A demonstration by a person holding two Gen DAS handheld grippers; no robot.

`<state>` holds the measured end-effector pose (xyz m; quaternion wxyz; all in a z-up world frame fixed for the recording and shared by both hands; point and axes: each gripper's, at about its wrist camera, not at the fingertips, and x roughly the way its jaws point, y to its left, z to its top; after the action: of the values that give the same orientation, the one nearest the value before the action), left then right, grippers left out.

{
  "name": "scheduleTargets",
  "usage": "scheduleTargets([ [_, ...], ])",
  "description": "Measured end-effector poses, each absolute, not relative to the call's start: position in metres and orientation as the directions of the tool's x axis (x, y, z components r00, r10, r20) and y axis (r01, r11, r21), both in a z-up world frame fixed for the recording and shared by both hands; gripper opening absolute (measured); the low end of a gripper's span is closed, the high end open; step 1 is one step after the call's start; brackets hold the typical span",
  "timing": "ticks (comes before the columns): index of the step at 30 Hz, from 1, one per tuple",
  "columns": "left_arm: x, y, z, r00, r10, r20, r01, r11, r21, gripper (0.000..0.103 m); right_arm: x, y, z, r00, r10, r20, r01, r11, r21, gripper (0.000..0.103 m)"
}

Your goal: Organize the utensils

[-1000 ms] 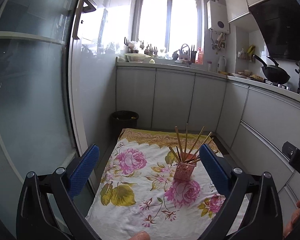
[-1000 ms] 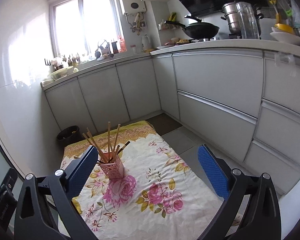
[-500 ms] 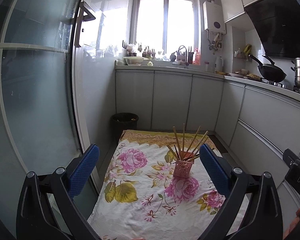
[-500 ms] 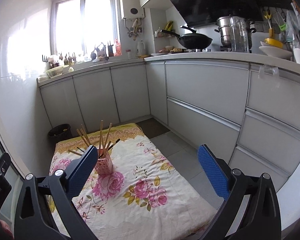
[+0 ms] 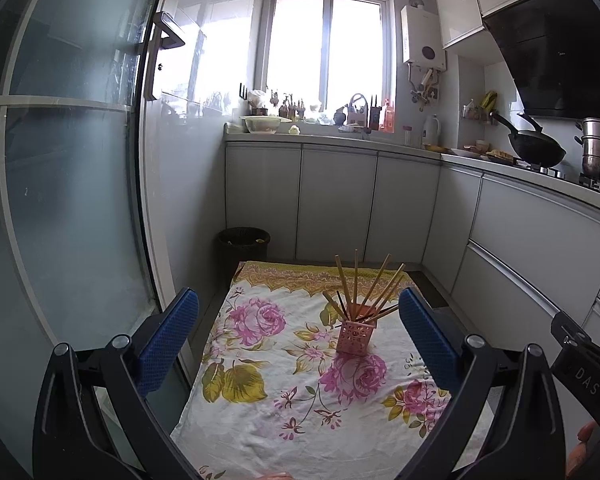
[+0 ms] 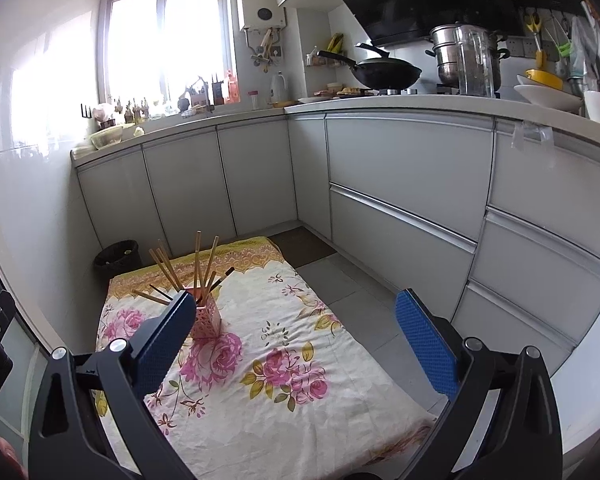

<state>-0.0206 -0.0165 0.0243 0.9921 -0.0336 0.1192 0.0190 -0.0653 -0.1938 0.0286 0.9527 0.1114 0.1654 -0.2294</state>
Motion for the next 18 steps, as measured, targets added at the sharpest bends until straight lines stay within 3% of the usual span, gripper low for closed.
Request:
scheduleTargets([
  [18,-0.007,-0.027,0.018,0.962,0.045,-0.268,-0.060,0.997,-0.049,0.096,-0.057,-0.201,0.023,0.836,-0.404,-0.371,0.479,0.867,0.136,0.097],
])
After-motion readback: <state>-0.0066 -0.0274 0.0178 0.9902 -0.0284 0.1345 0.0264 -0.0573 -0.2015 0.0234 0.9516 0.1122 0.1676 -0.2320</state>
